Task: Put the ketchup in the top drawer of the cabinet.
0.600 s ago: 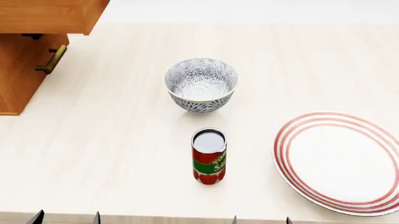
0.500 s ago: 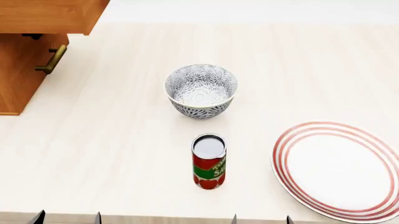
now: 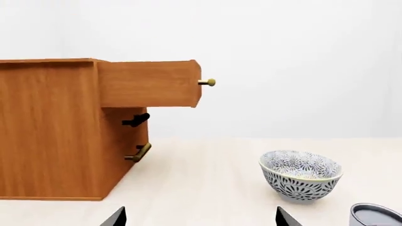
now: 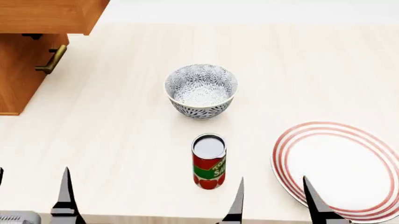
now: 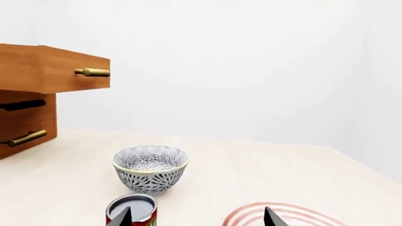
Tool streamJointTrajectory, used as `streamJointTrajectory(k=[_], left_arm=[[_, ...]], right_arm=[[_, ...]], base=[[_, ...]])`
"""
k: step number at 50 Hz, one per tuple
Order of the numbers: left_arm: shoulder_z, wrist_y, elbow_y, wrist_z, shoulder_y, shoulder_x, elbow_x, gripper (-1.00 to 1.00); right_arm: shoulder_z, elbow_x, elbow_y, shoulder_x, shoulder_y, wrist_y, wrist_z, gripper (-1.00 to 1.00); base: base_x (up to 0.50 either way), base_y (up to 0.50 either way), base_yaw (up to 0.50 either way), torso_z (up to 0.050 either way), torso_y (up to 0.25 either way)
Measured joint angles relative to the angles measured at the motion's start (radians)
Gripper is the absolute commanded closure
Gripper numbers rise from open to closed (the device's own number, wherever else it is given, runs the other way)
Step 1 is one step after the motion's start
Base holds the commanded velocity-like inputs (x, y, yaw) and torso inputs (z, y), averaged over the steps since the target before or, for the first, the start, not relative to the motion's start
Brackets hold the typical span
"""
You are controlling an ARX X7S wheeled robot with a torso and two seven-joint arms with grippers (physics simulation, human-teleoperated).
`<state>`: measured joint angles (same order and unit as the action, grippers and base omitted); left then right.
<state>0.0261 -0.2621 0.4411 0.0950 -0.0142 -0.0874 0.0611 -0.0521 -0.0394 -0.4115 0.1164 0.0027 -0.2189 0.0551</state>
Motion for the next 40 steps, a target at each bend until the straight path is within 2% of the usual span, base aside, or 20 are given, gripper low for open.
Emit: streamJointTrajectory(k=[19,40], left_arm=[[-0.028,-0.186,0.325,0.04,-0.005,-0.033,0.076,-1.0],[-0.035,-0.19,0.363,0.066,0.0,-0.055,0.108,-1.0]], right_arm=[[-0.001,-0.013,-0.309,0.039,-0.013,-0.142,0.031,-1.0],[-0.012,-0.026,-0.378,0.06,-0.006,-0.175,0.05,-1.0]], base=[[0.02,0.0,0.0,0.0,0.0],[0.49,0.0,0.0,0.0,0.0]])
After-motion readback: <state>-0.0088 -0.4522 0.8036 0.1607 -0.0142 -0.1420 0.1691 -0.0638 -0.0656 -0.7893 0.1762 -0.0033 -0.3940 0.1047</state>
